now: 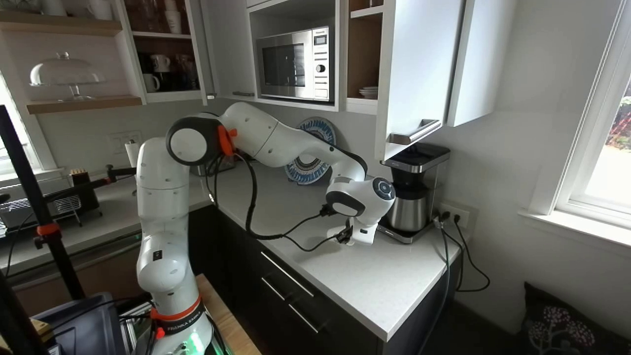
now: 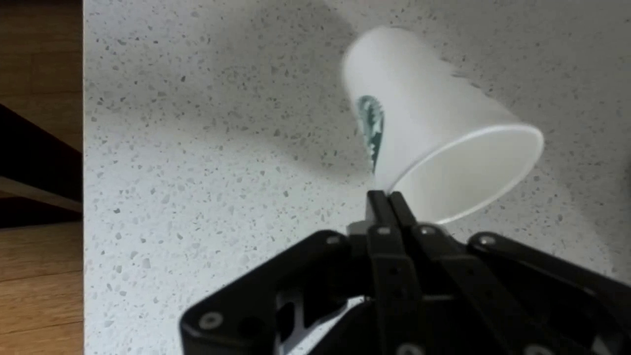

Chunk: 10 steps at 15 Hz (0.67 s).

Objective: Place the coffee cup upright

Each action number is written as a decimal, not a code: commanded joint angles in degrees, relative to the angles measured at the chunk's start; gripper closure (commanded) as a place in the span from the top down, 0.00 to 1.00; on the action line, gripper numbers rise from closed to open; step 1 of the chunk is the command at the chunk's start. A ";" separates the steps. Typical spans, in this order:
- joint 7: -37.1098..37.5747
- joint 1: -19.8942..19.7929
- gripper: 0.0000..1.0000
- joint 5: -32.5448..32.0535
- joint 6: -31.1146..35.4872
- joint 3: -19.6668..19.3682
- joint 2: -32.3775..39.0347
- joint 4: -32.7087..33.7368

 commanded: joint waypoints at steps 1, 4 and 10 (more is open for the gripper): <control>0.99 -0.05 0.01 -1.59 -1.70 -0.23 -0.84 1.23; 1.96 0.48 0.01 -3.91 -0.57 -0.21 -1.84 1.70; 12.65 3.61 0.01 -25.15 7.02 0.74 -7.61 -0.16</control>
